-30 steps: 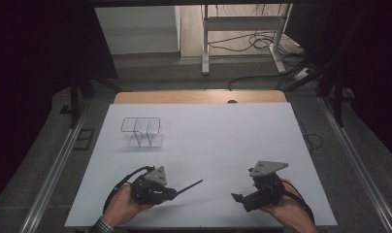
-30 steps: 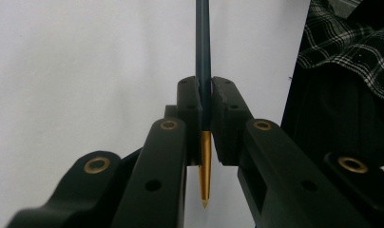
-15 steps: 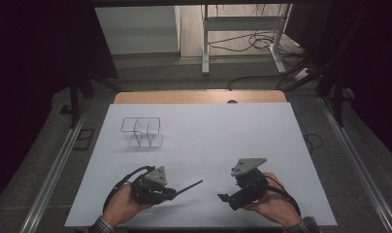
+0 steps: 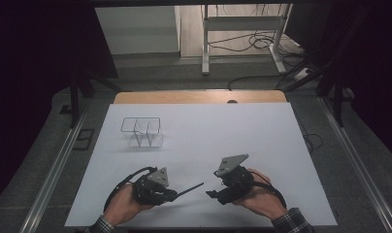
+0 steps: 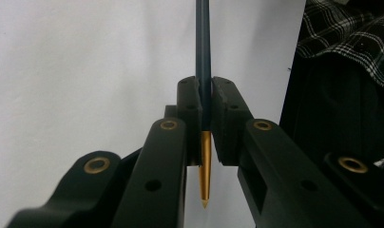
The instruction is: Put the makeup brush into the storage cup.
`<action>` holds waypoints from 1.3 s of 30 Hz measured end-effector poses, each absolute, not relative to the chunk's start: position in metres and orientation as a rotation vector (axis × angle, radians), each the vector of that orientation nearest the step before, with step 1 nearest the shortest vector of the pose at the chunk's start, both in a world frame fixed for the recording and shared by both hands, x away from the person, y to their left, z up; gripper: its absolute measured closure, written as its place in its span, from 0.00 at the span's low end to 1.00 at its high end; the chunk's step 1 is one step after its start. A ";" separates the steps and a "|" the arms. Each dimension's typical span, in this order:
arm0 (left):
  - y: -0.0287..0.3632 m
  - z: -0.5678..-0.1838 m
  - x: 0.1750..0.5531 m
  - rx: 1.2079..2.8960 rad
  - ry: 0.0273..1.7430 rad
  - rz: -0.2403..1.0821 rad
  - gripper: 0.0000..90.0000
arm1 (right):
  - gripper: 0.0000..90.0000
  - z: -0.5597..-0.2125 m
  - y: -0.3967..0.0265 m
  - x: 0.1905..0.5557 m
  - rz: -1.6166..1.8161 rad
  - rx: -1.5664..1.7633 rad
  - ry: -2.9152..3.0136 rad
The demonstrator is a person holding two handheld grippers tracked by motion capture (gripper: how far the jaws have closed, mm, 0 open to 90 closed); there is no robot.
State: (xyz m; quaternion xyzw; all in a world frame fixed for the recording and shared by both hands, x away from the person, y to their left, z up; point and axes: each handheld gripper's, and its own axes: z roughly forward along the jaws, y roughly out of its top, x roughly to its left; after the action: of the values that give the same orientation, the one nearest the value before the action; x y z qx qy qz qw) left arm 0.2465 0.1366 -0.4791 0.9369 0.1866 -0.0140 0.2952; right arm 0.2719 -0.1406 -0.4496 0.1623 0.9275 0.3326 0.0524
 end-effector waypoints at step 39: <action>0.128 -0.480 0.245 2.507 0.424 -0.080 0.93 | 0.80 -0.472 -0.088 0.277 0.886 0.071 3.022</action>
State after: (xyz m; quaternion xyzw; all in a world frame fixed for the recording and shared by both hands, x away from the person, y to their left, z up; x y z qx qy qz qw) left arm 0.2449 0.1277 -0.4797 0.9419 0.1595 -0.0302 0.2942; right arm 0.2769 -0.0884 -0.4723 0.0224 0.9594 0.2812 -0.0040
